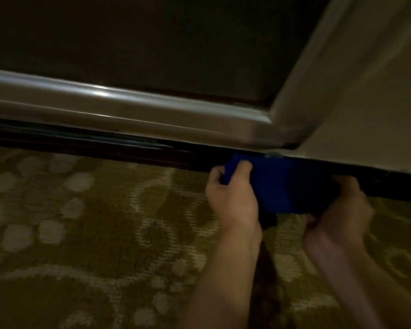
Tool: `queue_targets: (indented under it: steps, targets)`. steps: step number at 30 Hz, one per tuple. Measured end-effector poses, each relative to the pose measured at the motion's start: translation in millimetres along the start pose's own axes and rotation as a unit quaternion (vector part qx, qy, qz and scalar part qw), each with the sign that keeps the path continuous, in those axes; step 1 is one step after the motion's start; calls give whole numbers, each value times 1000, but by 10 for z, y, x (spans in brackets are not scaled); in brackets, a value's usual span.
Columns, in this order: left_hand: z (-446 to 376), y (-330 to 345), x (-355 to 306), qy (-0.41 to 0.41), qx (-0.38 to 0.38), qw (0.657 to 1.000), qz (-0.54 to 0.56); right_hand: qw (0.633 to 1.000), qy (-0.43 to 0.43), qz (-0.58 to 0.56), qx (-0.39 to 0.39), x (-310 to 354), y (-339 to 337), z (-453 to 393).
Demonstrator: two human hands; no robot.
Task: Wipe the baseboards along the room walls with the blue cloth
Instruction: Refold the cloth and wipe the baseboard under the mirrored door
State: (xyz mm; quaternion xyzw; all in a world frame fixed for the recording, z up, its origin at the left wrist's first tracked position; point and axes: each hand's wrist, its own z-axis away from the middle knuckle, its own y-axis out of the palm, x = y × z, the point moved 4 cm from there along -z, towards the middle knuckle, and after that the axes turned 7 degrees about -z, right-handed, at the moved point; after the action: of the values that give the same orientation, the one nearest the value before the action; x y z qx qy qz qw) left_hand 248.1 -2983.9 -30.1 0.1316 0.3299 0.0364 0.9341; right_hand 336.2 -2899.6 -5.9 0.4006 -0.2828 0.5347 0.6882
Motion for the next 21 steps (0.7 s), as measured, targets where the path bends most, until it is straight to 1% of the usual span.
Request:
queue_targets:
  steps: [1, 2, 3, 5, 7, 9, 10, 12, 14, 15, 16, 17, 19, 21]
  targets:
    - [-41, -81, -51, 0, -1, 1000, 2, 1000, 2, 17, -3, -32, 39, 55]
    - [-125, -219, -141, 15, -19, 1000, 7, 999, 11, 43, 2, -94, 97, 111]
    - [-205, -380, -275, 44, -42, 998, 15, 998, 35, 57, 19, -195, 184, 190]
    - [-349, -683, -532, 95, -77, 992, 28, 988, 115, 64, 77, -531, 408, 370]
    - [-379, -871, -690, 130, -102, 986, 11, 975, 177, 64, 120, -818, 602, 526]
    - [-321, -937, -720, 153, -142, 977, -28, 968, 195, 68, 139, -960, 618, 505]
    - [-301, -941, -701, 157, -148, 975, -53, 970, 185, 72, 142, -963, 580, 471]
    - [-275, -958, -613, 129, -114, 983, -62, 975, 147, 79, 148, -894, 482, 439]
    - [-291, -1031, -588, 93, -78, 992, -45, 982, 105, 62, 142, -811, 434, 446]
    - [-306, -1094, -618, 76, -72, 994, -24, 984, 93, 53, 141, -790, 465, 481]
    - [-333, -1188, -682, 78, -74, 994, -7, 983, 96, 57, 146, -819, 541, 530]
    - [-373, -1305, -769, 101, -84, 991, 4, 978, 114, 69, 160, -901, 653, 590]
    - [-461, -1566, -966, 151, -108, 982, 36, 956, 188, 92, 207, -1156, 927, 747]
    - [-591, -1736, -1098, 167, -113, 978, 53, 939, 241, 98, 226, -1366, 1101, 871]
